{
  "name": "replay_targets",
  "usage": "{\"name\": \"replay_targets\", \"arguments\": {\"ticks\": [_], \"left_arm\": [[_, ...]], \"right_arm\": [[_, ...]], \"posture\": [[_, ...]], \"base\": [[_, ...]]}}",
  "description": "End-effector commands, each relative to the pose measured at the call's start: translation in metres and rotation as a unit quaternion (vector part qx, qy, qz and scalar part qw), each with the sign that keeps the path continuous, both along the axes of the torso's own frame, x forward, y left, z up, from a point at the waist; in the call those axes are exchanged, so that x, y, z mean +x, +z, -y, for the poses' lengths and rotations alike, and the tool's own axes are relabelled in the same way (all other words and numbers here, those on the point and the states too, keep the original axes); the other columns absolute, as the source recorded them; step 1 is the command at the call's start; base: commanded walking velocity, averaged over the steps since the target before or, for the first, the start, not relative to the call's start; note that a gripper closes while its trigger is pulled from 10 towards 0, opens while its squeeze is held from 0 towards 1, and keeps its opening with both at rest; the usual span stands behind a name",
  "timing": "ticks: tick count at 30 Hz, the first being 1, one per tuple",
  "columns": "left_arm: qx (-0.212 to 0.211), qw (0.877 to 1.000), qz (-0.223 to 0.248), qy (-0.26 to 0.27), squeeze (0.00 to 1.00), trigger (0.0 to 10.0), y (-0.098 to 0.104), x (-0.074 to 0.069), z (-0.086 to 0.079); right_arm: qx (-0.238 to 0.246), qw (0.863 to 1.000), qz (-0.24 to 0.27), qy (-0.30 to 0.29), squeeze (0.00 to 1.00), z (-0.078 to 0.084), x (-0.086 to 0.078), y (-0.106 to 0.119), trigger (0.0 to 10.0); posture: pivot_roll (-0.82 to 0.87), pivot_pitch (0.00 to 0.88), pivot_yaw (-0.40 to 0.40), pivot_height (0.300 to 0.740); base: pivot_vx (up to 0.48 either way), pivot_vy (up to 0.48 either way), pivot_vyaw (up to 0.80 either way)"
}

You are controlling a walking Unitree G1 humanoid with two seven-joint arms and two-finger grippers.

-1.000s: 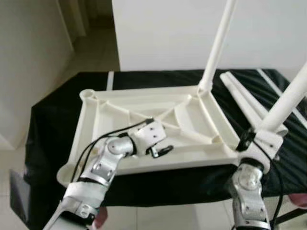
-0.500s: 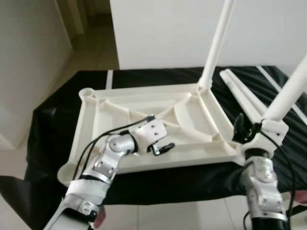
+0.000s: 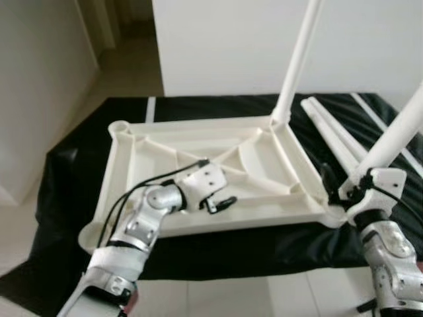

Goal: Building children table

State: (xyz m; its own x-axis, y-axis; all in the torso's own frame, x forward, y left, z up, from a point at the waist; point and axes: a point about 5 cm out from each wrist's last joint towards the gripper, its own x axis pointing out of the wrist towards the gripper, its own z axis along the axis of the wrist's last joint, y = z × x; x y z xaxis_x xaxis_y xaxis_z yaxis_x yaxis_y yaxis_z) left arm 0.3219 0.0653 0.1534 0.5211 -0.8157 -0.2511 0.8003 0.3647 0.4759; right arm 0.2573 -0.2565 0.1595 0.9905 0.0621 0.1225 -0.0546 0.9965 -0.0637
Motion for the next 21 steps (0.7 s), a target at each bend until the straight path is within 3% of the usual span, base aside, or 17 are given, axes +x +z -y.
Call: {"name": "replay_targets", "arguments": {"ticks": [1,6,7,8,9,10,12,13,21], "left_arm": [[-0.010,0.999,0.027,0.039,0.00,10.0,0.003,0.004,-0.002],[-0.009,0.999,0.027,0.039,0.00,10.0,0.003,0.005,-0.003],[-0.010,0.999,0.027,0.039,0.00,10.0,0.004,0.005,-0.003],[-0.010,0.999,0.027,0.038,0.00,10.0,0.004,0.006,-0.003],[-0.010,0.999,0.027,0.038,0.00,10.0,0.004,0.006,-0.003],[-0.010,0.999,0.028,0.038,0.00,10.0,0.004,0.006,-0.002],[-0.009,0.999,0.028,0.037,0.00,10.0,0.004,0.006,-0.002],[-0.009,0.999,0.029,0.036,0.00,10.0,0.005,0.007,-0.002],[-0.008,0.999,0.029,0.033,0.00,10.0,0.005,0.007,-0.001]], "right_arm": [[-0.014,0.999,-0.009,0.032,0.00,0.008,-0.005,0.004,10.0],[-0.030,0.998,-0.021,0.057,0.00,0.016,-0.007,0.008,10.0],[-0.034,0.997,-0.023,0.060,0.00,0.019,-0.006,0.008,9.0],[-0.041,0.997,-0.025,0.065,0.00,0.022,-0.005,0.009,5.6],[-0.041,0.997,-0.025,0.065,0.00,0.022,-0.005,0.009,5.6],[-0.046,0.996,-0.027,0.073,0.00,0.024,-0.004,0.010,3.9],[-0.049,0.995,-0.028,0.079,0.00,0.024,-0.002,0.011,3.9],[-0.053,0.994,-0.035,0.086,0.00,0.026,0.000,0.011,0.0],[-0.029,0.993,-0.056,0.103,0.00,0.027,0.002,0.006,0.0]], "posture": [[0.02,0.000,-0.008,0.740],[0.02,0.000,-0.004,0.740],[0.01,0.000,-0.002,0.740],[0.01,0.000,0.001,0.740],[0.01,0.000,0.001,0.740],[0.01,0.000,0.004,0.740],[0.01,0.000,0.004,0.740],[0.01,0.000,0.011,0.740],[0.01,0.000,0.013,0.740]], "base": [[0.000,0.000,0.00],[0.000,0.000,0.00],[0.000,0.000,0.00],[0.000,0.000,0.00],[0.000,0.000,0.00],[0.000,0.000,0.00],[0.000,0.000,0.00],[0.000,0.000,0.00],[0.000,0.000,0.00]]}}
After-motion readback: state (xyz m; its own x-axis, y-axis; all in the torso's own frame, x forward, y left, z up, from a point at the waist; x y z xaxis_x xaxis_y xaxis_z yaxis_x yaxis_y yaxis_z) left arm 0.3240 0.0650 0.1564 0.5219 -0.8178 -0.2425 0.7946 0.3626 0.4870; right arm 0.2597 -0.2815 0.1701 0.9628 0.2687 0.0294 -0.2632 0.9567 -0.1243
